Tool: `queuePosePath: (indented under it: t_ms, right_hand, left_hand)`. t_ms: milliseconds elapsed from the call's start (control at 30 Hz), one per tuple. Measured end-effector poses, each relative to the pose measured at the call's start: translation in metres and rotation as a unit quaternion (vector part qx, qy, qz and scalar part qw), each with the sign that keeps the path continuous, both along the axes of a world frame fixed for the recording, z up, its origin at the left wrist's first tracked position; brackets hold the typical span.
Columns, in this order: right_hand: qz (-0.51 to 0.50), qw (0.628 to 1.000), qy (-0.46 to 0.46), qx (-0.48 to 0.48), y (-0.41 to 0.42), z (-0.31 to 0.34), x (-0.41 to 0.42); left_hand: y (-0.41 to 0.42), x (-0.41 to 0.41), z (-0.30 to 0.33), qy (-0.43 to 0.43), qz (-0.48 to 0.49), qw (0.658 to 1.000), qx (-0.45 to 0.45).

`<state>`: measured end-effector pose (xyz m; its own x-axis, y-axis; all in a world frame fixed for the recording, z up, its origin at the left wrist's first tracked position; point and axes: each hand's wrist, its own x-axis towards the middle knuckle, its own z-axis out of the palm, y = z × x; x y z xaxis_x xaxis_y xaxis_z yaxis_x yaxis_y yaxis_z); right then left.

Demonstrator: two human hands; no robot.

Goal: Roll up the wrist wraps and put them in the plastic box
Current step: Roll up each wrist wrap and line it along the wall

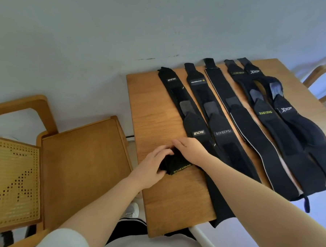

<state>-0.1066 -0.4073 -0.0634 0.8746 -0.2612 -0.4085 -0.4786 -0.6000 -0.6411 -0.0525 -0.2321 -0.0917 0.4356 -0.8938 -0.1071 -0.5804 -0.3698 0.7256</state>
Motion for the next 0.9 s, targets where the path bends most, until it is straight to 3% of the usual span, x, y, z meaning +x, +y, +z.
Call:
queuePosePath:
  t_ms: [133,267,367,467,567,733,800,867,900]
  right_hand:
    - [0.016,0.996,0.027,0.085,-0.010,-0.001,-0.002]
    - [-0.065,0.954,0.092,0.278,-0.021,0.004,0.000]
    - [-0.129,0.902,0.095,0.402,-0.028,0.000,-0.001]
    - [-0.187,0.876,0.022,0.444,-0.021,-0.001,0.011]
    - [-0.228,0.859,-0.052,0.455,-0.016,0.003,0.035]
    - [-0.284,0.869,-0.113,0.390,-0.008,0.009,0.087]
    - [-0.319,0.846,-0.131,0.407,-0.006,0.008,0.111]
    - [-0.349,0.817,-0.148,0.435,-0.008,0.007,0.137]
    - [-0.357,0.815,-0.155,0.430,-0.009,0.007,0.151]
  left_hand:
    - [-0.006,0.009,0.008,0.048,0.008,0.999,0.017]
    - [-0.008,0.026,0.012,0.178,0.057,0.982,0.026]
    - [-0.007,0.047,0.013,0.316,0.142,0.938,0.006]
    - [-0.007,0.066,0.023,0.408,0.182,0.893,-0.046]
    - [-0.009,0.087,0.028,0.412,0.200,0.884,-0.091]
    - [-0.023,0.131,0.033,0.453,0.226,0.848,-0.157]
    - [-0.033,0.151,0.035,0.376,0.203,0.893,-0.144]
    - [-0.046,0.175,0.034,0.243,0.177,0.948,-0.108]
    - [-0.054,0.190,0.032,0.193,0.177,0.960,-0.101]
